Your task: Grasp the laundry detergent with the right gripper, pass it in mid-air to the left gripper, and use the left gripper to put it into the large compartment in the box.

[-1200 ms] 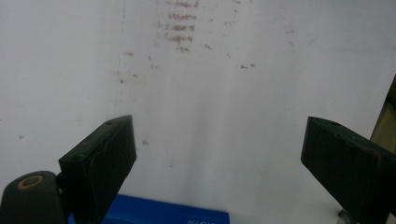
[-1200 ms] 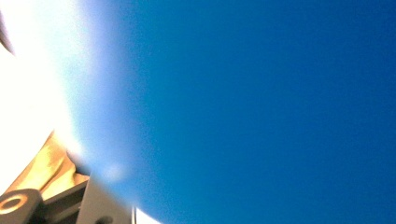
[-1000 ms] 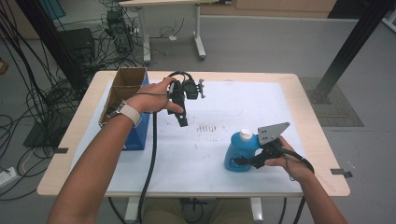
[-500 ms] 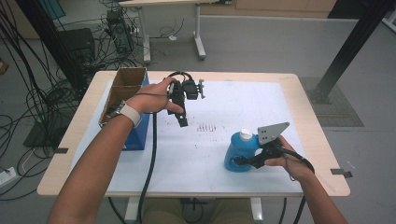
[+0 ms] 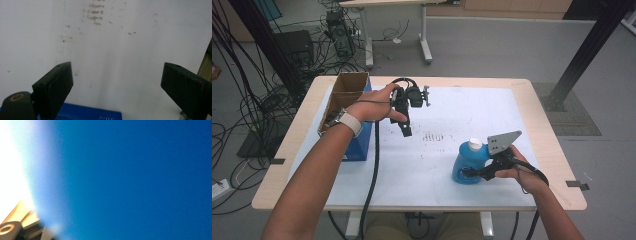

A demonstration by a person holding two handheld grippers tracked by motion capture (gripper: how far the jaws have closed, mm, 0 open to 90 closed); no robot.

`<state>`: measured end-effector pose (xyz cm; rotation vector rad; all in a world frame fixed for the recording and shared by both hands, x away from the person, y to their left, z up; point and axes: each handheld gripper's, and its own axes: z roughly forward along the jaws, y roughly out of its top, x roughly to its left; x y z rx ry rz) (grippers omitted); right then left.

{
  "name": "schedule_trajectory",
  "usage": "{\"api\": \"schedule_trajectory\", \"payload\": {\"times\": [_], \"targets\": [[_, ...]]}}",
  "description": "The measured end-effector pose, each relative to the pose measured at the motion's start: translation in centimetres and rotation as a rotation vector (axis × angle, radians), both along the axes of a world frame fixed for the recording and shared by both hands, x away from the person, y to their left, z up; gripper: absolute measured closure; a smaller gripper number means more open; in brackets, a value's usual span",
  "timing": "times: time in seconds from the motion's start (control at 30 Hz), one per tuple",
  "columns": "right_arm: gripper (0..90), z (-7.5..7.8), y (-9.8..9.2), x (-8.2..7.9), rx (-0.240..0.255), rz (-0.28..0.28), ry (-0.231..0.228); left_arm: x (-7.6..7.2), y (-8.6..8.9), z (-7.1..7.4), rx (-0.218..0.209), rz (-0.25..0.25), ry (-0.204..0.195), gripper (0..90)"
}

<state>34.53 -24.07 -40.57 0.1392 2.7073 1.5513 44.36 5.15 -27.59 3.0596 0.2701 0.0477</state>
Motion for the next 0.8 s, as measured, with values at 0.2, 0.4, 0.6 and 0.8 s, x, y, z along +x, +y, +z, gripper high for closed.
{"api": "schedule_trajectory", "payload": {"times": [0.2, 0.4, 0.6, 0.8], "targets": [[43.4, 0.01, 0.02, 0.0, 0.0, 0.0, 0.001, 0.0, 0.07, 0.07, -0.001, -0.001, -0.001, 11.1], [43.4, 0.04, 0.04, 0.0, -0.003, -0.001, 0.001, -0.02, 0.17, 0.18, 0.001, 0.002, -0.002, 11.1], [43.3, 0.02, 0.02, 0.02, -0.001, -0.001, 0.005, -0.04, 0.17, 0.19, 0.001, 0.001, -0.002, 11.1], [43.3, 0.06, 0.07, -0.01, -0.004, -0.003, 0.001, -0.08, 0.28, 0.35, 0.003, 0.003, -0.003, 11.1]]}}
